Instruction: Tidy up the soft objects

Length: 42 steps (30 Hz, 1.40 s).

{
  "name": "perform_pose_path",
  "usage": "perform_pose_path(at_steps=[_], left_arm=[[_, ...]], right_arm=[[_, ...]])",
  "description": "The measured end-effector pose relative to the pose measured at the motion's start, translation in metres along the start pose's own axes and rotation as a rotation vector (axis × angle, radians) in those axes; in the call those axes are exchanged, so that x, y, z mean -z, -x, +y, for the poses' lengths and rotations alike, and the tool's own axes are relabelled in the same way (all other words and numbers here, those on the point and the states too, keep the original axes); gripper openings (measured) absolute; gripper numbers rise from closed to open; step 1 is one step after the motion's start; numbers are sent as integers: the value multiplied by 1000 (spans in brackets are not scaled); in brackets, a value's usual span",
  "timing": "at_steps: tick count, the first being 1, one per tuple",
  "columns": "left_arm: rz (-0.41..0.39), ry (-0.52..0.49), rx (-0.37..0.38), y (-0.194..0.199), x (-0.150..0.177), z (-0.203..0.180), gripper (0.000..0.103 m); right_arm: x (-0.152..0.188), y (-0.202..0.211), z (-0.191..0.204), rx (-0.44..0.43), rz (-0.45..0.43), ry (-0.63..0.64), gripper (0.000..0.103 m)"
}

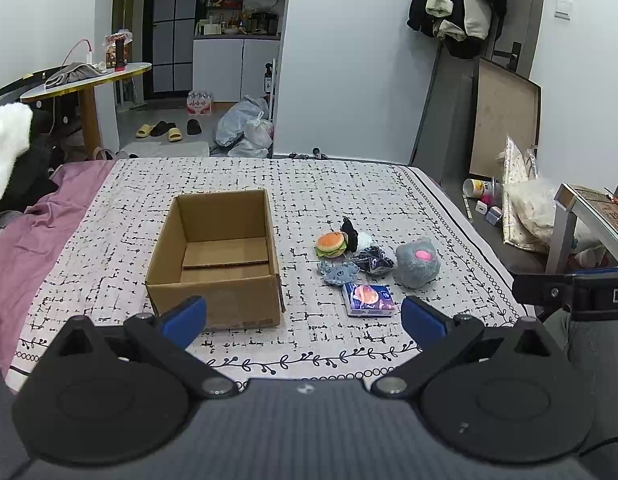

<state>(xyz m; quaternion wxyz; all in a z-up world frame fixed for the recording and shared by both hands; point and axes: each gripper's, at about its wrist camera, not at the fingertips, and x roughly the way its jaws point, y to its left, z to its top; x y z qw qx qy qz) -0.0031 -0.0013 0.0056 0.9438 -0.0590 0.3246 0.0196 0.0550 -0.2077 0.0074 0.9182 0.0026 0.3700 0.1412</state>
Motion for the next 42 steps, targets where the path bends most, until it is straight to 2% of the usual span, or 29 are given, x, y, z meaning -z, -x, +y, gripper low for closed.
perform_pose_path(at_steps=[42], left_arm=[[5, -13, 0, -3, 4, -1, 103]], right_arm=[[3, -3, -2, 1, 10, 4, 103]])
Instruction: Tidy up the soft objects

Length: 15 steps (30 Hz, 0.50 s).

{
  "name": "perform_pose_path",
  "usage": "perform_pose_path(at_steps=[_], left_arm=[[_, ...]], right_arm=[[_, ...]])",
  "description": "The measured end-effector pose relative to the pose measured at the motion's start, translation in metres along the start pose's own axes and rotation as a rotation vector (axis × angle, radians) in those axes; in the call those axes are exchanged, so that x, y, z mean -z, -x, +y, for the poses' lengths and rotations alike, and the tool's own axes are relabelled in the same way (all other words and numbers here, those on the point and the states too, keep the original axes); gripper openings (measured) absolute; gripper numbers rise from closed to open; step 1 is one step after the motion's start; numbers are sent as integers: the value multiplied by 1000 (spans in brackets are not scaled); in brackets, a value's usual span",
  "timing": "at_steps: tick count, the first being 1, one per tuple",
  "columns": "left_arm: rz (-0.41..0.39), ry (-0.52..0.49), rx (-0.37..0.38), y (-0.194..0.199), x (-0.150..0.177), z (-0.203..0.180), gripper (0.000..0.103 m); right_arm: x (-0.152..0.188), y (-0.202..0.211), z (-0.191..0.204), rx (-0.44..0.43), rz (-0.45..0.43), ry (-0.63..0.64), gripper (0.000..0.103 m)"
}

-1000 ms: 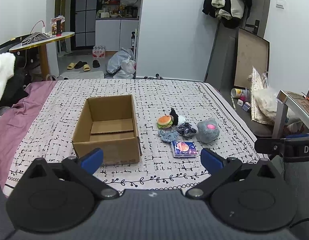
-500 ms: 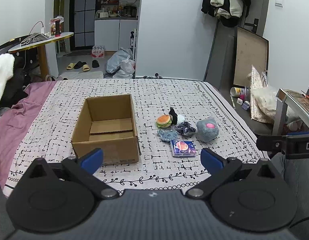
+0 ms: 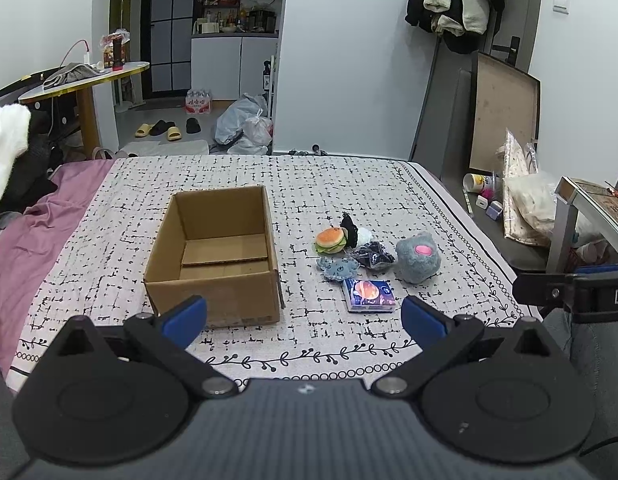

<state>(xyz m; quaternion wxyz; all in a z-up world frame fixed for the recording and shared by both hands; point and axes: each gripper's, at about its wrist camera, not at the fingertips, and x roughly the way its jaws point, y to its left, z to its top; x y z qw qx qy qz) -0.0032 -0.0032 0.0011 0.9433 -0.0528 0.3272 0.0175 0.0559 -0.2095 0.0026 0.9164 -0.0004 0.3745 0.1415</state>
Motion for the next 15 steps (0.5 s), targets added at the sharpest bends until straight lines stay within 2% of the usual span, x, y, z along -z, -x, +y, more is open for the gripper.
perform_pose_path(at_steps=[11, 15], left_arm=[[10, -5, -11, -7, 1, -3, 103], [-15, 8, -23, -6, 0, -4, 103]], right_arm=[[2, -5, -1, -12, -4, 11, 103], [1, -9, -5, -20, -1, -4, 103]])
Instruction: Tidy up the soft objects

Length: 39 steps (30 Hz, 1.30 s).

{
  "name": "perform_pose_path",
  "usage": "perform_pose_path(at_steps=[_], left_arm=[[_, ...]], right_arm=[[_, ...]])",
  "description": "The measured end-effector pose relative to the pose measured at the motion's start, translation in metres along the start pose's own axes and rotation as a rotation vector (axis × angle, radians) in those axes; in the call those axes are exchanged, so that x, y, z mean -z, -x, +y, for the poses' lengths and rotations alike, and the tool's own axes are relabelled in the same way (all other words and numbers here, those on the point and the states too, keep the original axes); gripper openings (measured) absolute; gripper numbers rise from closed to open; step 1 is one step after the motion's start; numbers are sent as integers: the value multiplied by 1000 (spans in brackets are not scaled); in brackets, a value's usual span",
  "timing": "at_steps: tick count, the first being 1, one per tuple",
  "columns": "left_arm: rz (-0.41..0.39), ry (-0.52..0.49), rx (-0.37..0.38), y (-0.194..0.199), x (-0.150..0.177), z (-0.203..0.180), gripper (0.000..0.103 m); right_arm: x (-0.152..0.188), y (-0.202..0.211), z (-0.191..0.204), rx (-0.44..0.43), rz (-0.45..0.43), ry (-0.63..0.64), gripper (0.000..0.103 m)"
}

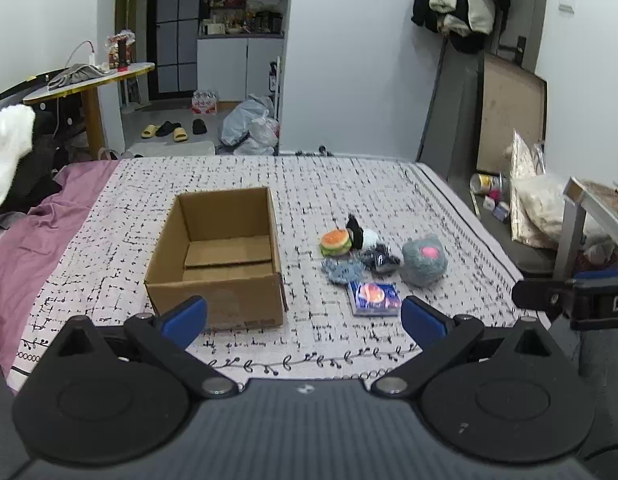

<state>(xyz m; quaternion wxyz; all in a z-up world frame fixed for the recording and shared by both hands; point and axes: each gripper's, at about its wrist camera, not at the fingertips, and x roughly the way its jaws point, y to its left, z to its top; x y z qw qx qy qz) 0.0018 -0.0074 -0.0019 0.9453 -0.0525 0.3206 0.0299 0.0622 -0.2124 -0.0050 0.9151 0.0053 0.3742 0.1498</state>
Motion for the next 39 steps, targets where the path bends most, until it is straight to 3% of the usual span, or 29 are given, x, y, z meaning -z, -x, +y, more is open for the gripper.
perform_pose_path(at_steps=[23, 39], left_arm=[[-13, 48, 23, -35, -21, -18, 103], [55, 45, 25, -90, -35, -41, 102]], right_arm=[[-14, -43, -48, -63, 12, -77, 103], [-20, -84, -89, -65, 21, -156, 103]])
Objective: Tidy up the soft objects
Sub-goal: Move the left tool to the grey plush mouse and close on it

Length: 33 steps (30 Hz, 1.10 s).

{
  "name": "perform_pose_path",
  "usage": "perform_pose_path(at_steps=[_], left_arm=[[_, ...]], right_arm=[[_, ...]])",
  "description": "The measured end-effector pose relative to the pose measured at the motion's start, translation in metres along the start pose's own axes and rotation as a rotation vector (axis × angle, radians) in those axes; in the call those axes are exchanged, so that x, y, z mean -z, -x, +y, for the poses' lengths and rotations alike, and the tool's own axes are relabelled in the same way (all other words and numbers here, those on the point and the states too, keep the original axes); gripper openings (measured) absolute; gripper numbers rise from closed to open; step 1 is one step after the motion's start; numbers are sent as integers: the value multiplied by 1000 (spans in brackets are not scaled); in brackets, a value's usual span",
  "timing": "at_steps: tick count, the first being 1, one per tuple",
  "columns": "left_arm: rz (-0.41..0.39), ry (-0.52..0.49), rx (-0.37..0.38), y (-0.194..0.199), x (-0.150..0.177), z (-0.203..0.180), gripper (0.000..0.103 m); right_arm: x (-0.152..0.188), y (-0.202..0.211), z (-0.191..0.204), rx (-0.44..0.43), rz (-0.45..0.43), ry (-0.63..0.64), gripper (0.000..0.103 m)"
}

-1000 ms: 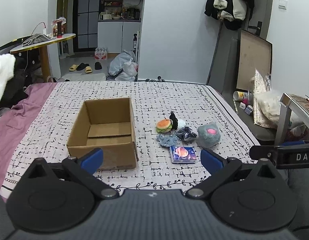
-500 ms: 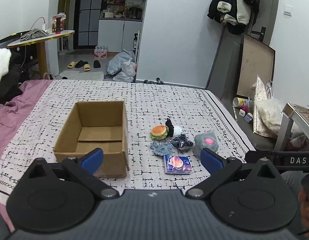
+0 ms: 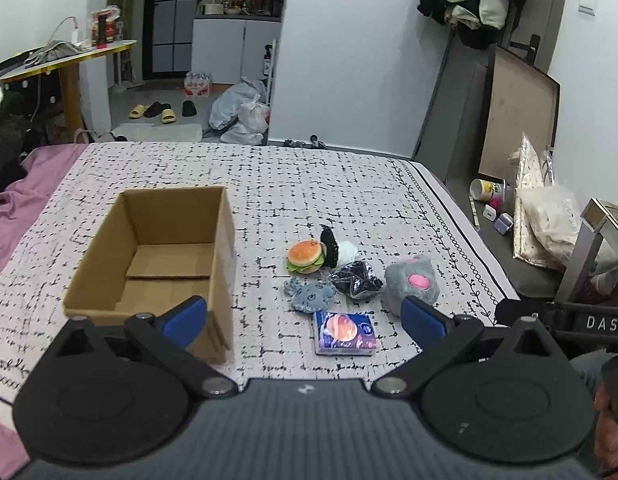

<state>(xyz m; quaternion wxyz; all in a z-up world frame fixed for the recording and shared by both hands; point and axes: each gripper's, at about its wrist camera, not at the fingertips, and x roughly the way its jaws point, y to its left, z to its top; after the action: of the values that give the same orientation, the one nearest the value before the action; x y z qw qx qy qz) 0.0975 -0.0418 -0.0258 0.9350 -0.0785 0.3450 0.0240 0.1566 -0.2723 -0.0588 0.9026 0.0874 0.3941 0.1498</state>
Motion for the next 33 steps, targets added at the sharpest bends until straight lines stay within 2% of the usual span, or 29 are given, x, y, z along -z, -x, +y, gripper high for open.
perform_pose_path(at_steps=[4, 7, 20, 29, 32, 33], left_arm=[[8, 4, 6, -15, -7, -3, 102], [30, 13, 17, -29, -10, -5, 101], [143, 47, 44, -99, -4, -5, 98], [183, 67, 82, -129, 1, -9, 94], [171, 53, 97, -132, -4, -12, 93], [169, 53, 99, -134, -5, -13, 93]], right_arm=[[-4, -11, -11, -11, 5, -21, 103], [-6, -20, -17, -52, 22, -21, 103], [-8, -64, -31, -40, 76, -59, 101], [-12, -87, -41, -39, 70, -94, 90], [-14, -92, -47, -33, 55, -116, 82], [-15, -94, -49, -29, 52, -123, 76]])
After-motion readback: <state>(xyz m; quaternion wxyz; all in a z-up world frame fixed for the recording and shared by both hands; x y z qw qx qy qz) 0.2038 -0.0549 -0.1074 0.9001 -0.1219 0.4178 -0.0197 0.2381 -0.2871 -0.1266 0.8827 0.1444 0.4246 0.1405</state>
